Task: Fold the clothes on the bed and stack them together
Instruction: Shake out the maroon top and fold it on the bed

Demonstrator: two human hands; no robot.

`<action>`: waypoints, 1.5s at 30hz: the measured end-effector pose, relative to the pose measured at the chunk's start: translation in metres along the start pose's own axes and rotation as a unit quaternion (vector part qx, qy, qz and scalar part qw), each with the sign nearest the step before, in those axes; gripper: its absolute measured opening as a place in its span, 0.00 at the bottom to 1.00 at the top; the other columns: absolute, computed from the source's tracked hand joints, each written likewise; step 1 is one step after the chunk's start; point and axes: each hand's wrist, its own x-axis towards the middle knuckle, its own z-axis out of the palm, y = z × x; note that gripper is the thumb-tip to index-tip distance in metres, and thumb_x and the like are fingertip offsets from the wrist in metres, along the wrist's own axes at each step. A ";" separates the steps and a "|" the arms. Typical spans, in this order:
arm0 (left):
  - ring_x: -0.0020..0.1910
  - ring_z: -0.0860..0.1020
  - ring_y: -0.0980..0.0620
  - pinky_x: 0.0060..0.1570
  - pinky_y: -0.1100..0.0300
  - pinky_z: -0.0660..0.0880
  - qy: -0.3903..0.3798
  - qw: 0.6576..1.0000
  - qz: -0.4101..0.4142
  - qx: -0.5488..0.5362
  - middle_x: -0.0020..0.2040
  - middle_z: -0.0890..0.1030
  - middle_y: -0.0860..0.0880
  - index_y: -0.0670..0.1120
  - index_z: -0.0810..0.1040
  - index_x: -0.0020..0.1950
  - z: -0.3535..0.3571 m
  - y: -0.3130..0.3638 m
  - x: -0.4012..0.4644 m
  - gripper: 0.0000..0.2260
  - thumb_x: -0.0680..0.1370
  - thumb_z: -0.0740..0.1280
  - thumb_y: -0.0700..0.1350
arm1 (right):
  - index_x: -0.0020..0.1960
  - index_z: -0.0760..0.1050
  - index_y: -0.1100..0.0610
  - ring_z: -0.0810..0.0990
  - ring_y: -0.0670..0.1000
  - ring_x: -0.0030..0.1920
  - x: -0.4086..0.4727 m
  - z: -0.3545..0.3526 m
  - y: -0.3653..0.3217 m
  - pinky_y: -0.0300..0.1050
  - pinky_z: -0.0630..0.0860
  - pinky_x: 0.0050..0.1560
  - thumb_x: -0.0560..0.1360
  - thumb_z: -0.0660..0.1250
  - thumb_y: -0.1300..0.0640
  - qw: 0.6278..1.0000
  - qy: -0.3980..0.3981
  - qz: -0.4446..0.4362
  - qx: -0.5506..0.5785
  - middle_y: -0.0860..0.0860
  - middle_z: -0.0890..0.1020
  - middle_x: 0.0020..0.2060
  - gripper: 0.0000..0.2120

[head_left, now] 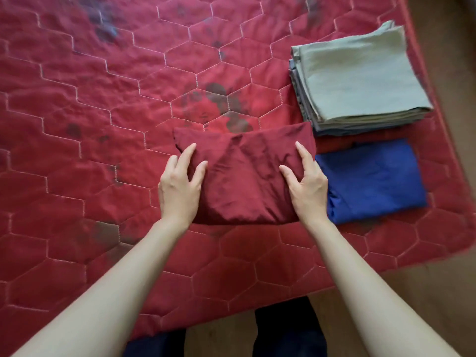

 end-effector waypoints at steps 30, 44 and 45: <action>0.39 0.67 0.53 0.43 0.65 0.62 0.059 0.998 -0.030 -0.005 0.42 0.69 0.45 0.42 0.71 0.72 0.294 0.166 -0.112 0.21 0.80 0.66 0.45 | 0.71 0.69 0.59 0.76 0.57 0.59 0.109 -0.175 0.305 0.36 0.66 0.61 0.78 0.66 0.56 0.996 -0.067 -0.055 -0.035 0.60 0.78 0.59 0.22; 0.69 0.67 0.41 0.63 0.47 0.69 0.047 0.989 0.010 0.141 0.71 0.67 0.40 0.42 0.66 0.75 0.285 0.180 -0.116 0.24 0.80 0.62 0.49 | 0.76 0.59 0.62 0.68 0.59 0.68 0.110 -0.177 0.298 0.51 0.64 0.69 0.78 0.64 0.46 0.985 0.072 -0.064 -0.146 0.61 0.69 0.67 0.32; 0.72 0.64 0.40 0.68 0.46 0.64 0.052 0.985 0.070 0.151 0.73 0.66 0.39 0.41 0.66 0.74 0.286 0.184 -0.118 0.23 0.81 0.61 0.47 | 0.75 0.62 0.62 0.67 0.60 0.70 0.110 -0.174 0.291 0.53 0.63 0.70 0.78 0.63 0.47 0.976 0.091 -0.110 -0.166 0.61 0.69 0.69 0.30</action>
